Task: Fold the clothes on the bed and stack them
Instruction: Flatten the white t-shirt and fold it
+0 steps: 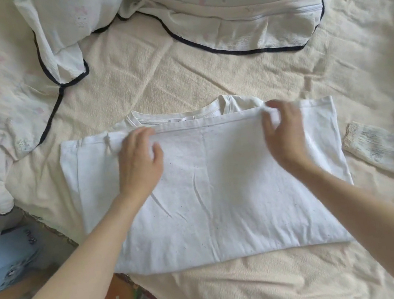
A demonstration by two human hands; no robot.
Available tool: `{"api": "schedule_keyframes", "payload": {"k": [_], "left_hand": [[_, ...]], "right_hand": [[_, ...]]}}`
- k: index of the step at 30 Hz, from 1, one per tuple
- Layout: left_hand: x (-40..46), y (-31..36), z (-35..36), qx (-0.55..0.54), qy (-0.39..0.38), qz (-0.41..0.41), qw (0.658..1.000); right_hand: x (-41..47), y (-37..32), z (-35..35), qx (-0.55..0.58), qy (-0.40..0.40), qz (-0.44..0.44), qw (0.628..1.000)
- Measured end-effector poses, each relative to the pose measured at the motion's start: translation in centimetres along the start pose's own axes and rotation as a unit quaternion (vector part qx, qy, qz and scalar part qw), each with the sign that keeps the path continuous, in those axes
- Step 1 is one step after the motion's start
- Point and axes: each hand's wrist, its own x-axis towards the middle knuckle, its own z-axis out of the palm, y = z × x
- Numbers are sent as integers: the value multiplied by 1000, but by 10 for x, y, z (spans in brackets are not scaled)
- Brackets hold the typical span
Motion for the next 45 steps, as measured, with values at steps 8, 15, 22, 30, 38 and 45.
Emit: {"api": "schedule_keyframes", "payload": {"k": [8,15,22,30,38,45], "left_hand": [[-16,15,50,268,-183,166,931],[-7,-4,37,287,-189,141,928],[-23,-50,-5,274,-160,-10,948],[-153,-30,3,213,-214,12,953],[-185,-94,-23,211,-220,-130,943],[-195,-104,-47,-6,-120,-248,961]], "right_hand": [[-25,27,31,-259,-221,-246,907],[4,50,8,-356,-240,-221,876],[-19,65,-21,-359,-203,-108,904],[-144,51,-16,-277,-224,-175,918],[-183,106,-75,-366,-232,-33,901],[-184,69,-57,-319,-215,107,917]]}}
